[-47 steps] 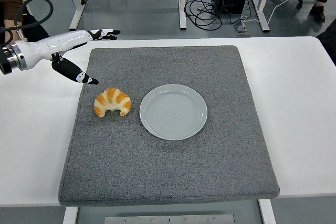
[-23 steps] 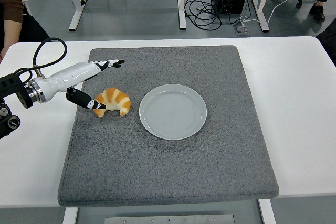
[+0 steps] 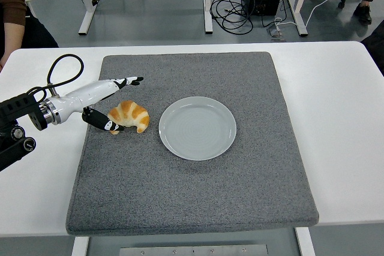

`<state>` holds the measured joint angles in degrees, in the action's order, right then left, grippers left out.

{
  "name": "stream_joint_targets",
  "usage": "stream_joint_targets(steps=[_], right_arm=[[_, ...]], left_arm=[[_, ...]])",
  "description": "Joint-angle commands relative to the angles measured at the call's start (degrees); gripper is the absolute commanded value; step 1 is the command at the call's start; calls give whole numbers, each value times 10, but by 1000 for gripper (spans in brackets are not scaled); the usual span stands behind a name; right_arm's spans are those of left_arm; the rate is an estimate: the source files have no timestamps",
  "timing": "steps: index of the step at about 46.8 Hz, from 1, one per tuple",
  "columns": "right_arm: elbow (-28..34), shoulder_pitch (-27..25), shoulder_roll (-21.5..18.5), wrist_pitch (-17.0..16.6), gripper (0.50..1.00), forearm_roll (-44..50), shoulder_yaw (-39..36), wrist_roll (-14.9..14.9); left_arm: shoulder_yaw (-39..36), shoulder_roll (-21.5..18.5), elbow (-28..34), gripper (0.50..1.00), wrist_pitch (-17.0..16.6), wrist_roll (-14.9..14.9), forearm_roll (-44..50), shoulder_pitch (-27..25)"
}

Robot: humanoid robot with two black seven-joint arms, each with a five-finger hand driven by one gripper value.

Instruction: Place the bread on the plate

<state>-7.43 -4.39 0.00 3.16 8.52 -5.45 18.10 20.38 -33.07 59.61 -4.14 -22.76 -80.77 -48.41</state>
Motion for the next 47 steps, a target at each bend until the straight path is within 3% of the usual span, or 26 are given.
stream_joint_targets(steps=[1,39,43,47], right_arm=[[0,0,0,0,1000,0,0,0],[5,2,0,1,1000,0,1,0],[6,2,0,0,1000,0,1,0],[5,2,0,0,1000,0,1,0]], left_arm=[[0,4,-5,961,0,0,0,0],[-2,56,-60,937,-17,-2,20,9],[-2,57,-60,918,-17,-5,20,9],[-2,57,-60,868,-17,-8,19,9]])
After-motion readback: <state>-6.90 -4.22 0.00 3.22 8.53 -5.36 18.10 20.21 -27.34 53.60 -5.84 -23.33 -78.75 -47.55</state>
